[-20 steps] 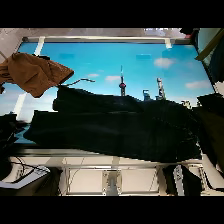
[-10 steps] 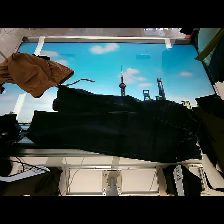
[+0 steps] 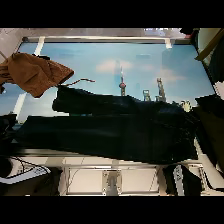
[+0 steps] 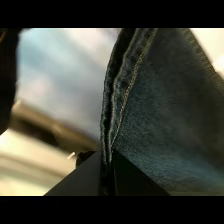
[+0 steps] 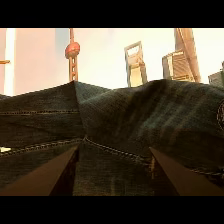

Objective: Fold the clothes and pants, and hang the long-sleeved shirts on hangers.

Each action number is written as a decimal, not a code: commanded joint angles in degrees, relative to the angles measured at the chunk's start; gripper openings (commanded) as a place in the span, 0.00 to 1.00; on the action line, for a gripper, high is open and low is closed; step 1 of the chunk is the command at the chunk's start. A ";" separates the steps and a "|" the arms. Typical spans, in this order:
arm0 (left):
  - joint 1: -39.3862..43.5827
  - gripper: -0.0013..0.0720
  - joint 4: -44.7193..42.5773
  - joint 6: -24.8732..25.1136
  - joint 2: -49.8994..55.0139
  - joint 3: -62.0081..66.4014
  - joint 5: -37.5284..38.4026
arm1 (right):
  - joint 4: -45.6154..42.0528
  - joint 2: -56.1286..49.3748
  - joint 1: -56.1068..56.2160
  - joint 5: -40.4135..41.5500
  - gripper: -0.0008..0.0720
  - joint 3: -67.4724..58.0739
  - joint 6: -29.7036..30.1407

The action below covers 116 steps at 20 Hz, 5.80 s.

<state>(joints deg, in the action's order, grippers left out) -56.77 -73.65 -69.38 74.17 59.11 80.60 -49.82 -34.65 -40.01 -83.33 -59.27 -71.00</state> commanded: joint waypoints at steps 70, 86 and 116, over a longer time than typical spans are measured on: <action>29.62 0.05 -9.84 -10.38 5.62 11.91 -14.58 | 4.59 -37.22 0.04 27.34 0.74 16.90 15.26; 28.94 0.05 -11.85 -19.82 3.32 12.15 -29.49 | 19.93 -39.30 2.58 32.94 0.07 3.21 22.38; 12.48 0.78 1.64 -24.72 -10.43 -10.43 -21.59 | 3.41 -15.82 -11.39 14.29 0.49 23.89 17.46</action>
<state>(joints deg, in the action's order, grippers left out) -43.00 -84.01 -94.13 64.79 50.11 67.13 -49.52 -51.83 -51.13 -70.61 -36.18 -53.54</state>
